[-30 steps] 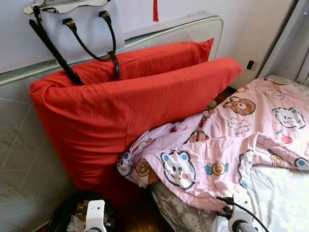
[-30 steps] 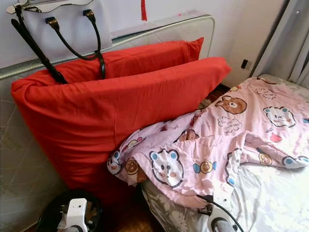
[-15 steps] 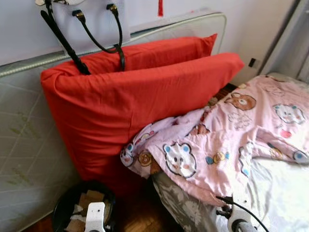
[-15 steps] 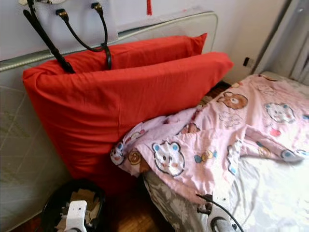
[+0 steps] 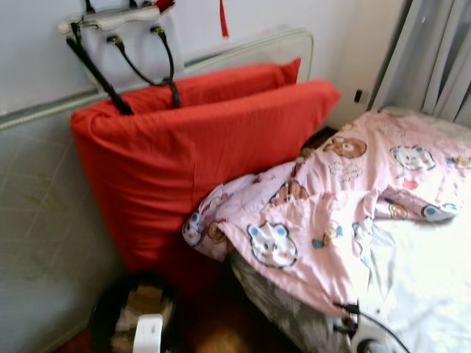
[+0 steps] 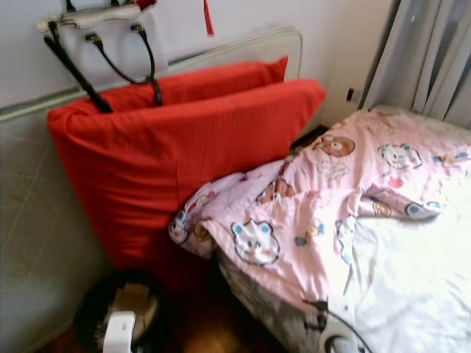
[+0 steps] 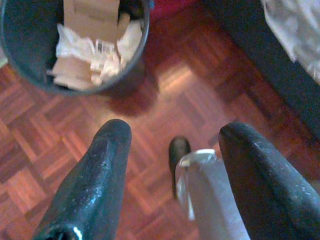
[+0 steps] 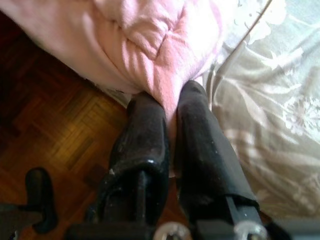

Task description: Clean up the room

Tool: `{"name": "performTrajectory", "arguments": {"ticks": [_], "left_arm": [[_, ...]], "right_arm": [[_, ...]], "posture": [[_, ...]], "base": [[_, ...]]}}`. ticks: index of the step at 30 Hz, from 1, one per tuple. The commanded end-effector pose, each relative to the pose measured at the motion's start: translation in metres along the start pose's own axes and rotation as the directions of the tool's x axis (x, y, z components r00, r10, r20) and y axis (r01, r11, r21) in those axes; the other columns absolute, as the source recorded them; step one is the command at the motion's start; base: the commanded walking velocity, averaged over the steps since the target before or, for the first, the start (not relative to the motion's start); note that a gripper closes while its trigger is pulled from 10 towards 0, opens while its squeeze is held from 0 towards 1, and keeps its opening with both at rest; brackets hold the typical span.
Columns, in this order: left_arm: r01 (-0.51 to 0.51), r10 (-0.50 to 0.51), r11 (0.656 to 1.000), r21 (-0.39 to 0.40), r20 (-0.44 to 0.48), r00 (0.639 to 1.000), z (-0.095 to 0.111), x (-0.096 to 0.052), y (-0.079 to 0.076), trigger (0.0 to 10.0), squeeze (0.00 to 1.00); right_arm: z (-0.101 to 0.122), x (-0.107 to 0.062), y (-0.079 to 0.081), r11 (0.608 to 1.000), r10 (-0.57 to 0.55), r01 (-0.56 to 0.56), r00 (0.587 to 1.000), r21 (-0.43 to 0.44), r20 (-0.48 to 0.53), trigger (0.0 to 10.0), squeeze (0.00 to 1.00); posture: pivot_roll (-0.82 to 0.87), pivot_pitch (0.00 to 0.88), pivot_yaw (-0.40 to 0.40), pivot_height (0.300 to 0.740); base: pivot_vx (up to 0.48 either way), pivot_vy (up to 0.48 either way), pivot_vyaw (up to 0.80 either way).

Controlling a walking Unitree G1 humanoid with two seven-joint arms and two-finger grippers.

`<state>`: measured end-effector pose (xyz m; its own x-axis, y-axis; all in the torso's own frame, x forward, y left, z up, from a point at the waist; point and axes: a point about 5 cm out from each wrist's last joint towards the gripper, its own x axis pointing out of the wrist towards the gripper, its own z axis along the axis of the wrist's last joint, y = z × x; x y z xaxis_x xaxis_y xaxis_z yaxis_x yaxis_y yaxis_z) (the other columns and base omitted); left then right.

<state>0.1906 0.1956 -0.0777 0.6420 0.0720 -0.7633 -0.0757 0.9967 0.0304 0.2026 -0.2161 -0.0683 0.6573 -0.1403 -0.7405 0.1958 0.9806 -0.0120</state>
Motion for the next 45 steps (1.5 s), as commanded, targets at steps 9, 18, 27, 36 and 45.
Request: {"name": "performTrajectory", "arguments": {"ticks": [9, 18, 27, 36, 45], "left_arm": [[-0.006, 0.006, 1.000, 0.005, -0.010, 1.000, -0.0015, -0.0004, 0.0036, 10.0, 0.00], [-0.006, 0.006, 1.000, 0.005, -0.008, 1.000, -0.0010, -0.0003, 0.0036, 10.0, 0.00], [-0.006, 0.006, 1.000, 0.011, -0.014, 1.000, -0.0011, -0.0002, 0.0029, 10.0, 0.00], [-0.003, 0.003, 1.000, 0.016, -0.020, 1.000, -0.0016, 0.0001, 0.0008, 10.0, 0.00], [-0.001, 0.002, 1.000, 0.017, -0.023, 1.000, -0.0020, 0.0001, -0.0003, 10.0, 0.00]], "right_arm": [[-0.0024, -0.0004, 0.0018, 1.000, 0.009, -0.009, 1.000, -0.003, -0.007, 10.0, 0.00], [-0.0017, -0.0002, 0.0016, 1.000, 0.008, -0.008, 1.000, 0.000, -0.005, 10.0, 0.00], [-0.0010, -0.0001, 0.0038, 0.999, 0.040, -0.040, 0.999, 0.026, 0.001, 10.0, 0.00], [0.0004, 0.0000, 0.0068, 0.994, 0.095, -0.095, 0.995, 0.047, 0.006, 10.0, 0.00], [0.0005, 0.0002, 0.0059, 0.995, 0.095, -0.095, 0.995, 0.027, -0.003, 10.0, 0.00]], "posture": [[-0.02, 0.000, -0.003, 0.740], [-0.02, 0.000, -0.007, 0.740], [-0.02, 0.000, -0.006, 0.740], [-0.02, 0.000, -0.007, 0.740], [-0.02, 0.000, -0.008, 0.740]], "base": [[-0.305, 0.000, 0.00], [-0.306, 0.000, 0.00], [-0.130, 0.000, 0.00], [0.000, 0.000, 0.00], [0.000, 0.000, 0.00]]}}
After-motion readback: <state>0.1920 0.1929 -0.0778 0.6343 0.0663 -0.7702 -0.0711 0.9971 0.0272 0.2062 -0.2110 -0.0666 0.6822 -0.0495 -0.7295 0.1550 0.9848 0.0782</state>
